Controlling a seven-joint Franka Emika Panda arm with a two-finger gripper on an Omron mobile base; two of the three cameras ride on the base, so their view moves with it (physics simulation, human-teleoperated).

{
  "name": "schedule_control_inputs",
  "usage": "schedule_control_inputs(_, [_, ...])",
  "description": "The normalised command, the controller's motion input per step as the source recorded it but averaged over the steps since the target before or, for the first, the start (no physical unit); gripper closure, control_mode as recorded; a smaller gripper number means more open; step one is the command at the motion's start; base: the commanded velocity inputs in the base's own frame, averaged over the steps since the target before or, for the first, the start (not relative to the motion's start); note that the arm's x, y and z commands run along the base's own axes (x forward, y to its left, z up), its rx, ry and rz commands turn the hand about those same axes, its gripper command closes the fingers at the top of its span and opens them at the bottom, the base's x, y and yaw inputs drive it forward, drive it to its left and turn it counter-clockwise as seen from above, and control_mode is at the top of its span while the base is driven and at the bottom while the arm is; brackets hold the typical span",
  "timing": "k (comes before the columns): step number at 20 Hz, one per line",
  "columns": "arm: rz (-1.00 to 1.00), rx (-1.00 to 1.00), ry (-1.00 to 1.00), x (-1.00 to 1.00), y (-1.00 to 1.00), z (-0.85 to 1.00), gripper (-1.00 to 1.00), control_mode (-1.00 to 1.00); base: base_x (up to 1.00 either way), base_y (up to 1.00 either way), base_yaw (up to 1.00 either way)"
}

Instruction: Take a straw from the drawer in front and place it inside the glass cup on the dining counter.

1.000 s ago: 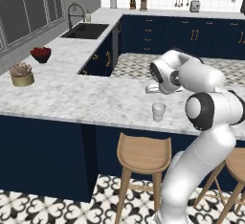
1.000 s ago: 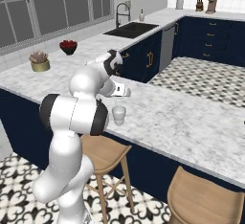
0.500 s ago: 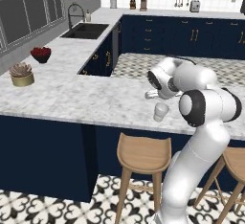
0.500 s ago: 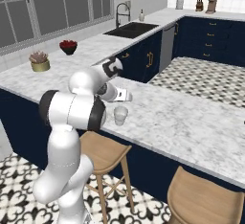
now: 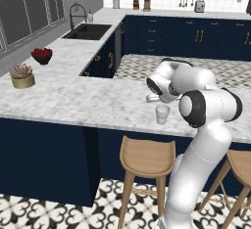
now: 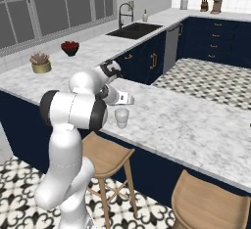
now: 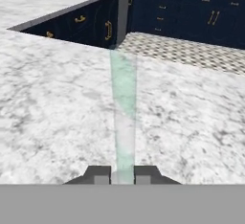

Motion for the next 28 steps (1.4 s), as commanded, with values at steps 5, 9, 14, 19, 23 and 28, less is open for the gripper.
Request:
schedule_control_inputs(5, [0.0,0.0,-0.07,0.0,0.01,-0.14,-1.0,-1.0,0.0,0.0,0.0])
schedule_control_inputs(9, [0.0,0.04,-0.16,0.0,-0.03,-0.31,-1.0,-1.0,0.0,0.0,0.0])
schedule_control_inputs(14, [0.0,0.12,-0.29,-0.15,-0.09,-0.11,-1.0,-1.0,0.0,0.0,0.0])
schedule_control_inputs(19, [0.0,0.19,-0.35,-0.54,-0.14,0.07,-1.0,-1.0,0.0,0.0,0.0])
schedule_control_inputs(23, [0.05,0.08,-0.32,-1.0,-0.04,0.49,-1.0,-1.0,0.0,0.0,0.0])
schedule_control_inputs(28, [0.12,-0.33,-0.39,-1.0,0.2,0.03,-1.0,-1.0,0.0,0.0,0.0])
